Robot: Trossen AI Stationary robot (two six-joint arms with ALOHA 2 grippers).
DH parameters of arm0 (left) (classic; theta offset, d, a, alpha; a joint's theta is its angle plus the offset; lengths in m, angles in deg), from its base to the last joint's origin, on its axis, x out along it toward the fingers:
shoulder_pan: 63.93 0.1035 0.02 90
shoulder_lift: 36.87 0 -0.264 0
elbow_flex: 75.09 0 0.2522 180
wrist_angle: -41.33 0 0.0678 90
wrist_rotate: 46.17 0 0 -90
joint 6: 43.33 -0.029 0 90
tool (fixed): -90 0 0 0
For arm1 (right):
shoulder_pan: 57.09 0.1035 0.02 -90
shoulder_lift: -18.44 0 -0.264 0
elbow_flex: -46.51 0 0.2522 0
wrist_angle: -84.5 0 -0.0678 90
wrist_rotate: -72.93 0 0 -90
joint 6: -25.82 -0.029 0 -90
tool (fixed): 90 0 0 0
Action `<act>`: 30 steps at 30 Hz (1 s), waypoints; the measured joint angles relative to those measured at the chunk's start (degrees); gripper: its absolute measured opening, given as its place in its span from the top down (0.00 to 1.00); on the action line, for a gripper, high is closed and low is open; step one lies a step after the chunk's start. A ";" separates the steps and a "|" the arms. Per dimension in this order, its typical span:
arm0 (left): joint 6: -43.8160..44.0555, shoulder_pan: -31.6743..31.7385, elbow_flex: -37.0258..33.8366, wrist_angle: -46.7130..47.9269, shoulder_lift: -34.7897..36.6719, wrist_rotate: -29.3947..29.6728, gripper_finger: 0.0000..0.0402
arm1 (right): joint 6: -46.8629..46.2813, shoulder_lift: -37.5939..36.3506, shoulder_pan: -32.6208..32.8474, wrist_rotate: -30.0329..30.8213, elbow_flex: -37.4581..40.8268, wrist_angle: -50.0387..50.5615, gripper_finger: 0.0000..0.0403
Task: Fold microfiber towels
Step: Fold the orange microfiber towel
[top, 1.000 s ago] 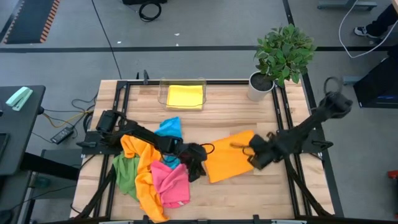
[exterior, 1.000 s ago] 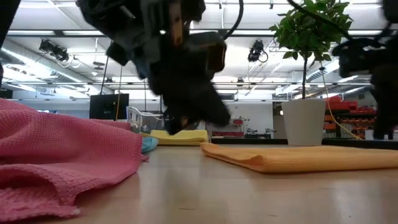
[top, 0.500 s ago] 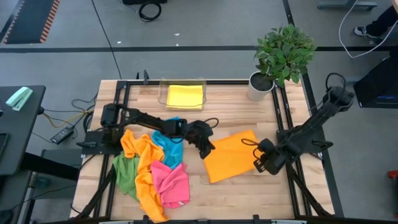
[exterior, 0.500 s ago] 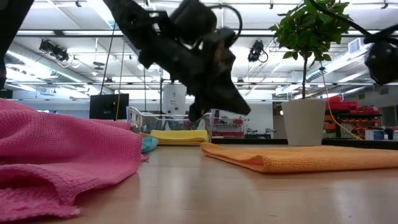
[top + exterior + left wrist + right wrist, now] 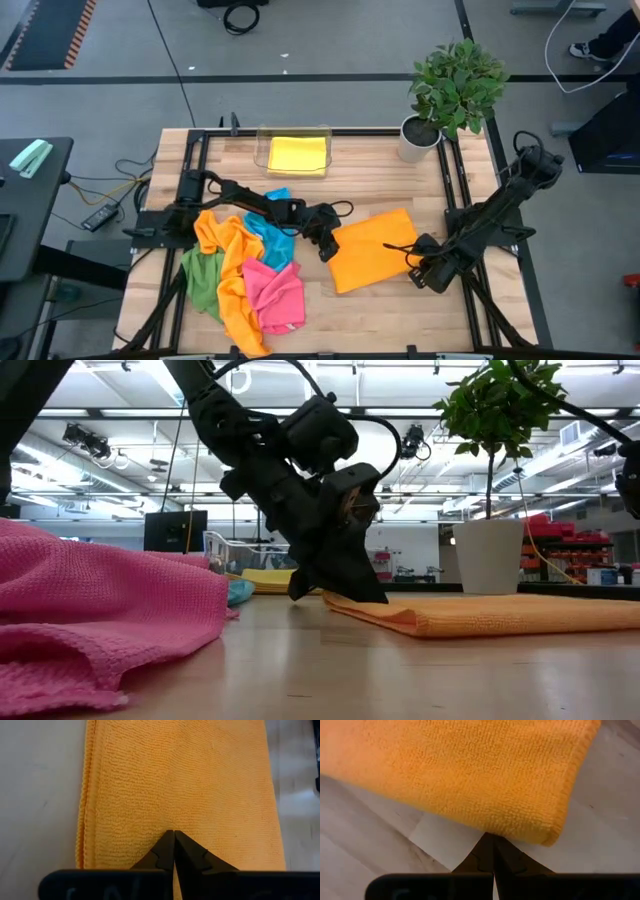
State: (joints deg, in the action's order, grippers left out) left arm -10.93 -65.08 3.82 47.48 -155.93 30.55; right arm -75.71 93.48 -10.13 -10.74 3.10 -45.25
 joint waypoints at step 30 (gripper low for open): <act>3.38 -1.33 -0.20 -0.35 -0.12 -0.74 0.93 | 2.10 2.47 -0.70 0.38 -1.98 0.92 0.99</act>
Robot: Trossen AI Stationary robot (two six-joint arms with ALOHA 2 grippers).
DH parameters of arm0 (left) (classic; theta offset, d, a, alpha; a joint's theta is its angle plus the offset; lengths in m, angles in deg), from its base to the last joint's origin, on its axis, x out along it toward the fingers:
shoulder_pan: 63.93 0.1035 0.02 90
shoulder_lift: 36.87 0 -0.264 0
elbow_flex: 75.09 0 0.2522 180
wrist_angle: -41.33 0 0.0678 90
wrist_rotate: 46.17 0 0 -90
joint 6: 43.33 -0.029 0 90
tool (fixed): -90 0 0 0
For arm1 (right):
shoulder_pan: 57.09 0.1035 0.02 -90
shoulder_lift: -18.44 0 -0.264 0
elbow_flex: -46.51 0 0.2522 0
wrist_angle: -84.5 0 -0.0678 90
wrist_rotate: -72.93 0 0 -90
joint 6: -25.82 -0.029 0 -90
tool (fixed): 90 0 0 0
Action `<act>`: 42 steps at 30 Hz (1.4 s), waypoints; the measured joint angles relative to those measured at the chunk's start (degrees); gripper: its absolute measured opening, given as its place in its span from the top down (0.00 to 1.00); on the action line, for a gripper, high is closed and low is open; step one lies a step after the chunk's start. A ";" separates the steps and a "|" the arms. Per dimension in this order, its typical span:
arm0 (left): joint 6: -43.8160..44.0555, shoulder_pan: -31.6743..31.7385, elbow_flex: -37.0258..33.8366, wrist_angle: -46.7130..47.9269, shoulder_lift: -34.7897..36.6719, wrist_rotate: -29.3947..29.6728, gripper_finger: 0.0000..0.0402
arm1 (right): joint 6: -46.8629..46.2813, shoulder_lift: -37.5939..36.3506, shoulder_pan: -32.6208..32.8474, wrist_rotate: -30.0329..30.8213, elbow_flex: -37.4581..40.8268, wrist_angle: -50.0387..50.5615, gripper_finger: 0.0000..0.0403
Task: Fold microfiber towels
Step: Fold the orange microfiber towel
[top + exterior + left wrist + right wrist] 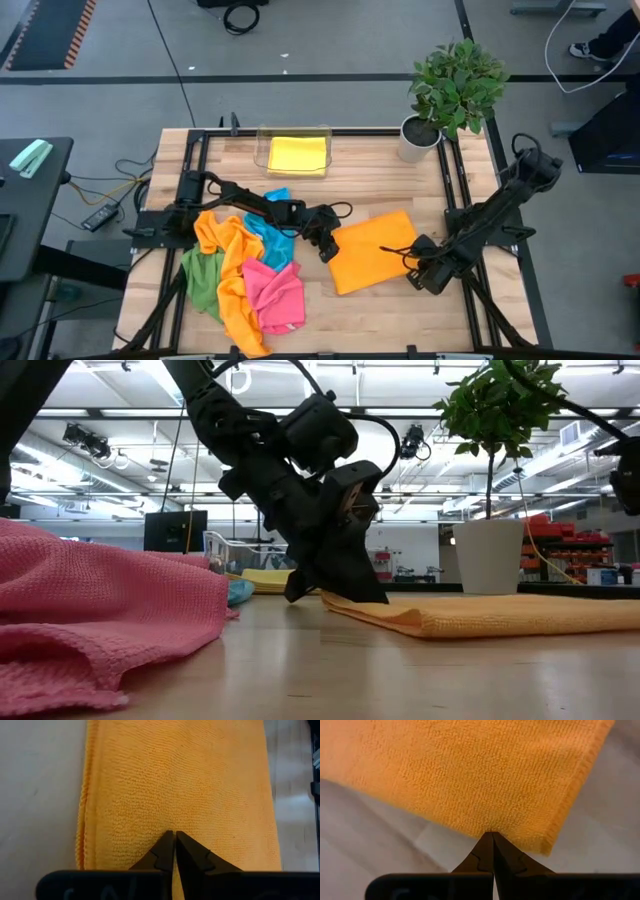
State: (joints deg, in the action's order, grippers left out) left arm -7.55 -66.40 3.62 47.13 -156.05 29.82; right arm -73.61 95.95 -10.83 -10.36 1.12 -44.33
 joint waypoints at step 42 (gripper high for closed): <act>-0.77 -4.96 0.09 10.36 4.02 1.14 0.96 | 38.39 7.53 -39.92 14.63 -2.67 -16.33 0.99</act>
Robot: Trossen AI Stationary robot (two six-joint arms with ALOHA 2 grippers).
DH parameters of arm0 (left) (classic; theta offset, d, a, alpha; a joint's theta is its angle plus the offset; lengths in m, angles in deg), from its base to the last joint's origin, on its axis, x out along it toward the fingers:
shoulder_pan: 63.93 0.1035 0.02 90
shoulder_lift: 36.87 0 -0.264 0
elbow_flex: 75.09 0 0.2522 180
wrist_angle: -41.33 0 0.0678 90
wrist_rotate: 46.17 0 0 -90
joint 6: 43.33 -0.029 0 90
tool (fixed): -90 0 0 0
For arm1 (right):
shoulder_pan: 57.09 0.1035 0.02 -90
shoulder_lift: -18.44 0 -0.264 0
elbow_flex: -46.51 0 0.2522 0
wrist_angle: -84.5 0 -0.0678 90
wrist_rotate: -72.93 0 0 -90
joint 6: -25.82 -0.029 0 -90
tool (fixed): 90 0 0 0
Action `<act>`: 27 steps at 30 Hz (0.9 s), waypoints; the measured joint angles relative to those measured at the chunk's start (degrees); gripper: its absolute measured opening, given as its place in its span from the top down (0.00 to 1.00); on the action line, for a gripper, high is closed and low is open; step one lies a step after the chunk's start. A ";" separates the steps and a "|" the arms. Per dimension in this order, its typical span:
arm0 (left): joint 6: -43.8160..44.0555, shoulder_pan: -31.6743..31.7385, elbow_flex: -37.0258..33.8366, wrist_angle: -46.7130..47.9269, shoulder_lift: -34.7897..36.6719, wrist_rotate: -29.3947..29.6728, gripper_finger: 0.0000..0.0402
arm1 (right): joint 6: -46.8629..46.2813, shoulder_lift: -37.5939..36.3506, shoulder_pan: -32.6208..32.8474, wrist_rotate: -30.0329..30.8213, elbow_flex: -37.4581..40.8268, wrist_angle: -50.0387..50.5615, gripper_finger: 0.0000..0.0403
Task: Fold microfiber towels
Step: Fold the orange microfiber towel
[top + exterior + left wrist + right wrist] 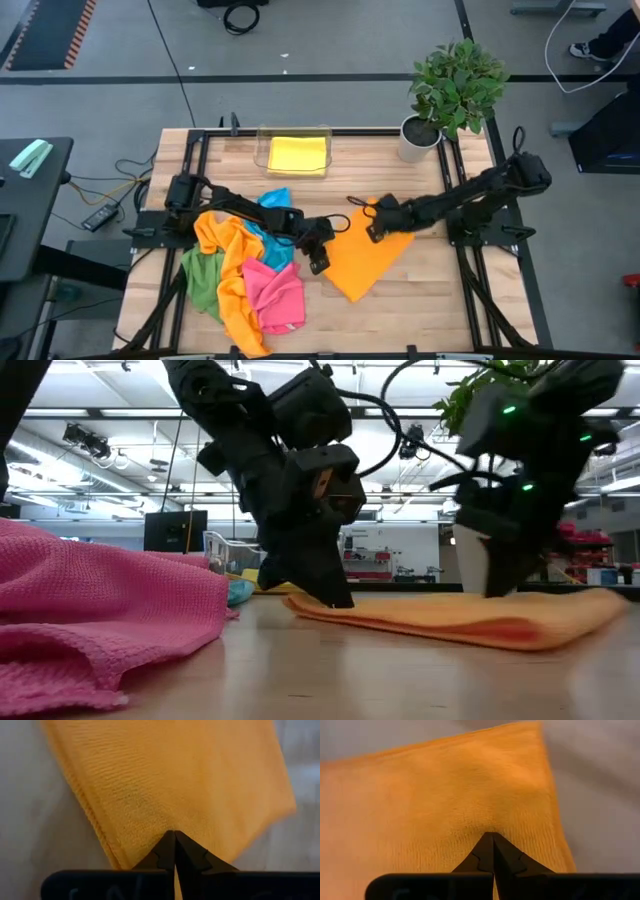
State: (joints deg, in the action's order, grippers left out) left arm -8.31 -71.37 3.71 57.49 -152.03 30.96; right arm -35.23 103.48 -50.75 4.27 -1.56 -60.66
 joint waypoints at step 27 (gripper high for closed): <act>-22.38 0.45 -0.17 -1.41 4.23 -4.28 0.99 | -16.59 6.30 31.75 4.66 -7.45 -6.90 0.99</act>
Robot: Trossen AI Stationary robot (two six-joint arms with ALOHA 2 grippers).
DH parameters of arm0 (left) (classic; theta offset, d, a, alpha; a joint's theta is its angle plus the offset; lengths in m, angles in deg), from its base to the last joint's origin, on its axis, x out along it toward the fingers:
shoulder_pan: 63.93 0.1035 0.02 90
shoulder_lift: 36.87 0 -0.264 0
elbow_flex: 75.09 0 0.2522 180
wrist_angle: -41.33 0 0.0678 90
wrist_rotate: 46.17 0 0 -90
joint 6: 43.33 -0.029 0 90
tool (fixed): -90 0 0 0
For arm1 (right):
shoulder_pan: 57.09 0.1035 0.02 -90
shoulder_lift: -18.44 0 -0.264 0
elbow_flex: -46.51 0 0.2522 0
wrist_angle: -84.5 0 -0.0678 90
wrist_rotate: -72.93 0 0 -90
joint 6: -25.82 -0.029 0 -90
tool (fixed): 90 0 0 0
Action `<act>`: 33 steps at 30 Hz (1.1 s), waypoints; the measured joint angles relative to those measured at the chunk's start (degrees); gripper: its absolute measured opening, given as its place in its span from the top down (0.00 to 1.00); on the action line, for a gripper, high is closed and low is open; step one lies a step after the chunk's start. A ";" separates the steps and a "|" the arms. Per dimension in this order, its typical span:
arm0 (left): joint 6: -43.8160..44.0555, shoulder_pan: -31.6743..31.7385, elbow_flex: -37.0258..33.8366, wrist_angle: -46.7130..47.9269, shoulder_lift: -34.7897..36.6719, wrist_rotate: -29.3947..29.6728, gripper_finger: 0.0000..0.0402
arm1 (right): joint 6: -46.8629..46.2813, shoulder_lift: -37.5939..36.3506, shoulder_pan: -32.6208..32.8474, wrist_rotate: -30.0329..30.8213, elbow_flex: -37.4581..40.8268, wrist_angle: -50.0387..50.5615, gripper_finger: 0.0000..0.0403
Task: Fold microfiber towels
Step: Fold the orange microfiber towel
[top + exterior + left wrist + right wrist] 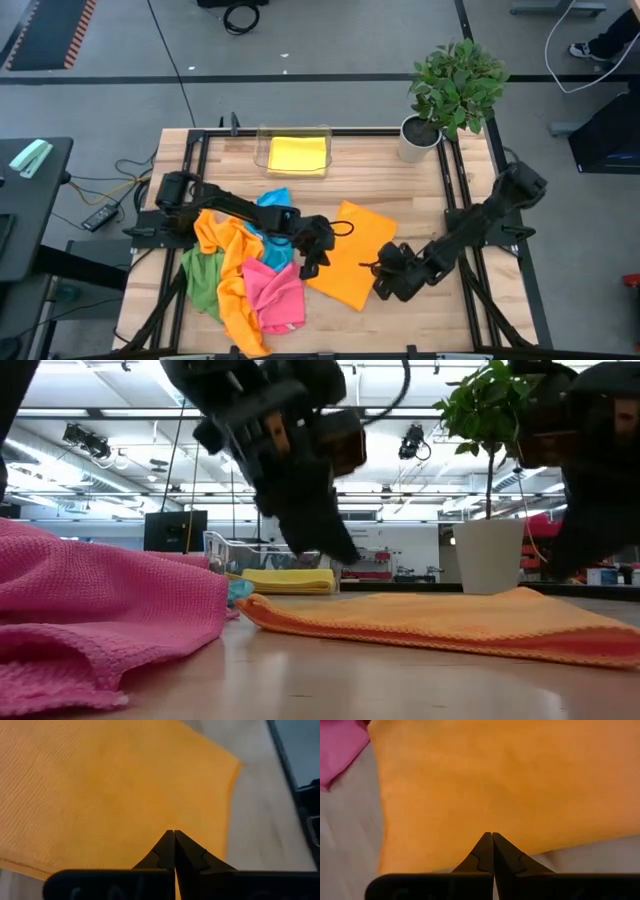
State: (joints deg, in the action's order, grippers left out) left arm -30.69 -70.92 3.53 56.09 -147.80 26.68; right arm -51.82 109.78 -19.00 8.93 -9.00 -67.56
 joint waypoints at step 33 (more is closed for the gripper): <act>-45.50 -16.80 0.04 10.81 9.23 15.68 0.72 | 19.47 12.00 11.25 4.28 -21.45 5.70 0.99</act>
State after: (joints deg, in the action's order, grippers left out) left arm -76.19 -87.72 3.58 66.89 -138.57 42.35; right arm -32.35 121.78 -7.75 13.21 -30.45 -61.86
